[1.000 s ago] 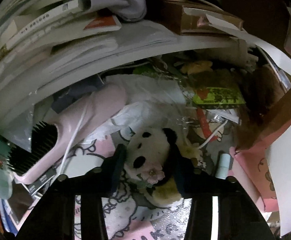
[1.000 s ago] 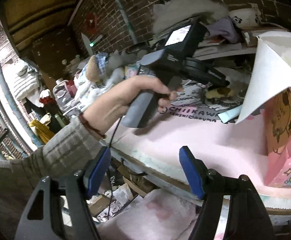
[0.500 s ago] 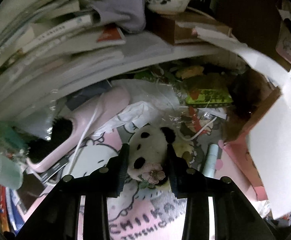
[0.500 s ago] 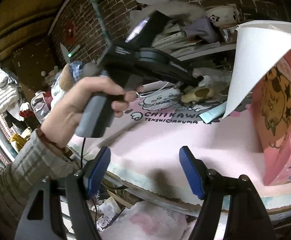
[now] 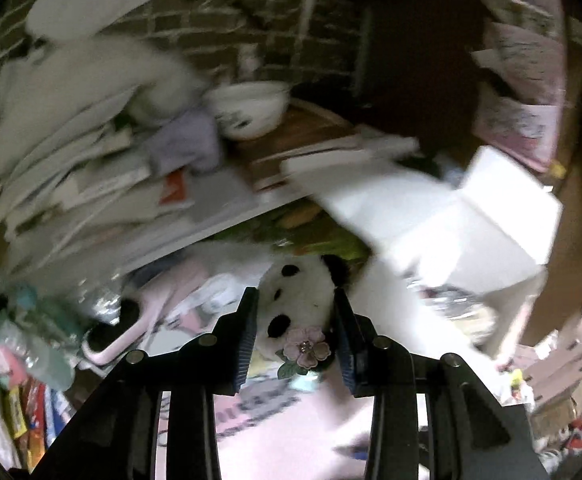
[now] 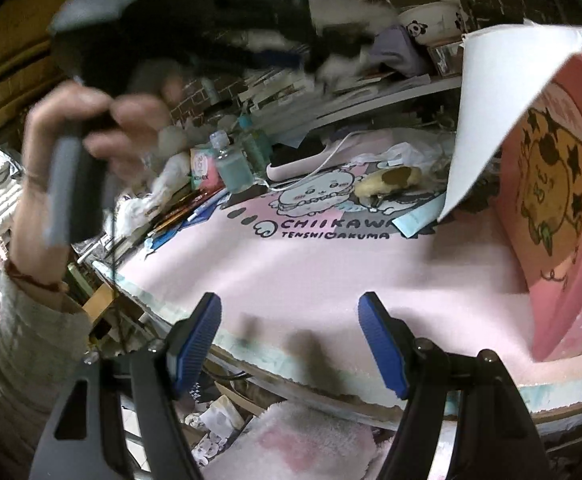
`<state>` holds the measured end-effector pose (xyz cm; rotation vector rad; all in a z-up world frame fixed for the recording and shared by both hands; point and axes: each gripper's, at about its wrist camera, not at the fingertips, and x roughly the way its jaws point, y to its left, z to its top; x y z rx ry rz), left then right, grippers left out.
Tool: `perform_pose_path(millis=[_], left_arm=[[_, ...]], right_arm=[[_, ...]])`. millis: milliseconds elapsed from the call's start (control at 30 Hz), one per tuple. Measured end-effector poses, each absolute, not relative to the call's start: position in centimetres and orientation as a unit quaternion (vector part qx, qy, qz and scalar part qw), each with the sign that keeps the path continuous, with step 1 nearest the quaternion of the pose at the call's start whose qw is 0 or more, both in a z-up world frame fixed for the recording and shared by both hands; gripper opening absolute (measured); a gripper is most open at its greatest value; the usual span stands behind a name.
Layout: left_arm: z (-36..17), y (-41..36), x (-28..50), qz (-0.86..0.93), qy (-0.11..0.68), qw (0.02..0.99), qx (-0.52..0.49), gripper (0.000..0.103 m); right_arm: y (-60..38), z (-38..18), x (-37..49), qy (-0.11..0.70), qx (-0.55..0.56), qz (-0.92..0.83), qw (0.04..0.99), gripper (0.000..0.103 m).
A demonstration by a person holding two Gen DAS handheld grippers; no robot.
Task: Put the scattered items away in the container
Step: 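Carry the panda plush into the white box and open the left gripper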
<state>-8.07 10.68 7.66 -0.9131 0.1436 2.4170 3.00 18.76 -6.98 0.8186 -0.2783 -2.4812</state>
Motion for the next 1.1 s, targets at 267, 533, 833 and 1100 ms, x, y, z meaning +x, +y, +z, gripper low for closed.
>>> perform_pose_path(millis=[267,533,833,1100], left_arm=[[9.2,18.2,-5.1,0.860,0.101,0.364,-0.342,0.031],[7.2,23.0,-5.8,0.821,0.117,0.393,-0.398,0.031],[6.4,24.5,-4.9,0.819,0.149,0.384,-0.400,0.044],[7.8,23.0,-3.8,0.839,0.145,0.383,-0.358,0.081]], right_arm=[[19.6,-7.4,3.5,-0.112,0.304,-0.912,0.253,0.068],[20.1,-7.7,3.9,-0.119,0.304,-0.911,0.251,0.069],[20.8,-7.8,3.8,-0.130,0.299,-0.913,0.246,0.069],[20.9,-7.8,3.7,-0.128,0.300,-0.913,0.244,0.069]])
